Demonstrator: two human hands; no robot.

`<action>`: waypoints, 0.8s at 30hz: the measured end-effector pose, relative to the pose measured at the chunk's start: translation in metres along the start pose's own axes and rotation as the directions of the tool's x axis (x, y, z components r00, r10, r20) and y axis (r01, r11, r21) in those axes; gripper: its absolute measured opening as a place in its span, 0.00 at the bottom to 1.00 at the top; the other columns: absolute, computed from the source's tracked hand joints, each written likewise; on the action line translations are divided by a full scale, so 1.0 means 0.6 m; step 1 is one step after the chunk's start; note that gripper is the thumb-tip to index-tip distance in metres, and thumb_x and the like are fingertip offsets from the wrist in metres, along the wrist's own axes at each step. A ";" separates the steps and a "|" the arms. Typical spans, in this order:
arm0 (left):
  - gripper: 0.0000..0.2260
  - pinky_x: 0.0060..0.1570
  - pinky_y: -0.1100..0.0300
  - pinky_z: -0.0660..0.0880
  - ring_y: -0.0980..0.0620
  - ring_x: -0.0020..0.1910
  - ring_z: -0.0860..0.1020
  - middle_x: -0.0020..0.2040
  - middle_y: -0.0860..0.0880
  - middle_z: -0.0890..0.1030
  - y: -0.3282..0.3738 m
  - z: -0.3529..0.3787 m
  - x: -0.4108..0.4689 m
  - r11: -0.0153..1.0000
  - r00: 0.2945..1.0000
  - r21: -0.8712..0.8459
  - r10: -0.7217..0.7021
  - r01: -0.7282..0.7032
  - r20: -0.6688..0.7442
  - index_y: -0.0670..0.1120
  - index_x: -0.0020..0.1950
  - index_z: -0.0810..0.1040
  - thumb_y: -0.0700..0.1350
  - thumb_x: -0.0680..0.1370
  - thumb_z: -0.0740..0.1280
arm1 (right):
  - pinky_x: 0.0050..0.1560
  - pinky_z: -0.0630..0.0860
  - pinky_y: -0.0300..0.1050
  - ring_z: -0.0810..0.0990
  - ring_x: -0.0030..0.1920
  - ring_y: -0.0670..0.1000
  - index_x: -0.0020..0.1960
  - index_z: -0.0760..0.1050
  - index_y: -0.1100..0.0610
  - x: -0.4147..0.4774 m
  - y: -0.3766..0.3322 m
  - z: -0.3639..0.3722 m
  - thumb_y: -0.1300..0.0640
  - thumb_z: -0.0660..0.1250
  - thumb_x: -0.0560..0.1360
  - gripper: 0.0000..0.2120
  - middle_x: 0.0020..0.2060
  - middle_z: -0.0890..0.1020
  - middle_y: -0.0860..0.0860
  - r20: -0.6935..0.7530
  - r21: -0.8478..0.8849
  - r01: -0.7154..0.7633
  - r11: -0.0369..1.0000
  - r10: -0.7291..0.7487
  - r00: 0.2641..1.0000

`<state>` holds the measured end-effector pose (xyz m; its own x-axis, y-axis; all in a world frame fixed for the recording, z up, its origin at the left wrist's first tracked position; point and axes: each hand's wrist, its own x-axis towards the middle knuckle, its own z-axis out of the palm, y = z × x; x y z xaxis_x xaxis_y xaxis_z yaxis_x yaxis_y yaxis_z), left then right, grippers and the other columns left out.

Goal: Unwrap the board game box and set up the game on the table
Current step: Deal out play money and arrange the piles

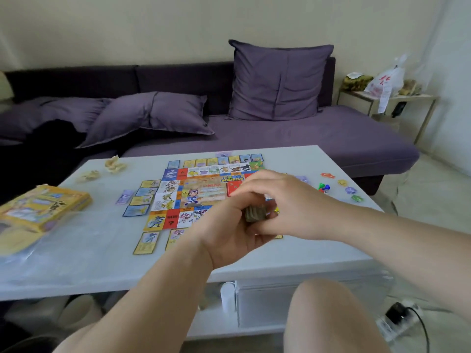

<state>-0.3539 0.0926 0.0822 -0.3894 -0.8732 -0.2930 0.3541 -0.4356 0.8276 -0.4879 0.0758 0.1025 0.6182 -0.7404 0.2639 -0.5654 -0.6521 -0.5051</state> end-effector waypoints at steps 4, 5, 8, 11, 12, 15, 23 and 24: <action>0.09 0.37 0.61 0.72 0.54 0.34 0.72 0.38 0.47 0.74 0.012 -0.020 -0.026 0.992 0.996 0.110 0.070 -0.063 -0.062 0.44 0.44 0.74 0.37 0.79 0.56 | 0.56 0.64 0.24 0.70 0.58 0.38 0.64 0.75 0.50 0.013 -0.020 0.024 0.60 0.78 0.63 0.30 0.58 0.73 0.44 -0.014 0.045 0.077 0.996 -0.077 0.997; 0.09 0.41 0.59 0.72 0.53 0.38 0.72 0.40 0.45 0.74 0.013 -0.021 -0.030 0.986 0.992 0.142 0.100 -0.089 -0.072 0.44 0.46 0.75 0.37 0.80 0.56 | 0.56 0.66 0.25 0.71 0.58 0.38 0.64 0.75 0.51 0.016 -0.023 0.030 0.61 0.78 0.63 0.31 0.57 0.74 0.44 -0.030 0.058 0.097 0.994 -0.095 0.995; 0.09 0.47 0.54 0.70 0.49 0.45 0.69 0.47 0.44 0.73 0.017 -0.029 -0.042 0.975 0.985 0.162 0.161 -0.149 -0.063 0.43 0.49 0.76 0.36 0.80 0.56 | 0.55 0.66 0.26 0.72 0.55 0.34 0.64 0.76 0.53 0.022 -0.031 0.045 0.65 0.75 0.63 0.30 0.55 0.74 0.43 -0.102 0.063 0.141 0.988 -0.134 0.986; 0.09 0.43 0.57 0.72 0.50 0.39 0.74 0.42 0.45 0.77 0.026 -0.049 -0.055 0.982 0.987 0.100 0.161 -0.163 0.031 0.43 0.46 0.78 0.38 0.78 0.58 | 0.56 0.70 0.30 0.72 0.59 0.38 0.65 0.74 0.55 0.029 -0.040 0.051 0.68 0.71 0.63 0.30 0.58 0.75 0.45 -0.132 0.020 0.200 0.980 -0.196 0.972; 0.09 0.41 0.59 0.73 0.52 0.37 0.77 0.41 0.46 0.79 0.029 -0.056 -0.059 0.986 0.986 0.052 0.154 -0.158 0.058 0.44 0.46 0.78 0.39 0.77 0.58 | 0.56 0.70 0.31 0.73 0.59 0.40 0.66 0.73 0.55 0.033 -0.041 0.051 0.67 0.71 0.64 0.31 0.59 0.76 0.46 -0.128 0.004 0.201 0.980 -0.199 0.972; 0.12 0.34 0.62 0.76 0.53 0.37 0.82 0.40 0.47 0.83 0.032 -0.078 -0.056 0.984 0.984 0.009 0.178 -0.178 0.015 0.42 0.49 0.77 0.39 0.80 0.54 | 0.61 0.68 0.34 0.71 0.61 0.43 0.70 0.69 0.52 0.053 -0.038 0.055 0.61 0.73 0.67 0.32 0.62 0.75 0.47 -0.054 -0.092 0.172 0.981 -0.177 0.983; 0.07 0.37 0.60 0.81 0.52 0.39 0.84 0.39 0.46 0.84 -0.005 -0.151 -0.033 0.983 0.969 0.118 0.163 -0.143 -0.186 0.39 0.53 0.76 0.35 0.80 0.59 | 0.54 0.74 0.38 0.76 0.52 0.44 0.58 0.74 0.48 0.079 -0.003 0.108 0.49 0.73 0.70 0.18 0.51 0.78 0.44 -0.007 0.287 -0.229 0.930 0.241 0.971; 0.06 0.36 0.60 0.81 0.52 0.39 0.84 0.38 0.46 0.84 -0.012 -0.160 -0.029 0.984 0.968 0.129 0.147 -0.122 -0.206 0.39 0.52 0.76 0.34 0.79 0.60 | 0.51 0.75 0.41 0.78 0.47 0.45 0.51 0.76 0.50 0.080 0.010 0.120 0.50 0.73 0.70 0.12 0.46 0.80 0.47 -0.014 0.336 -0.281 0.899 0.303 0.953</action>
<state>-0.2679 0.0899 0.0350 -0.1499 -0.9538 -0.2604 0.2862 -0.2940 0.9120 -0.4222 0.0478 0.0527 0.4106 -0.9052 0.1101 -0.4985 -0.3239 -0.8041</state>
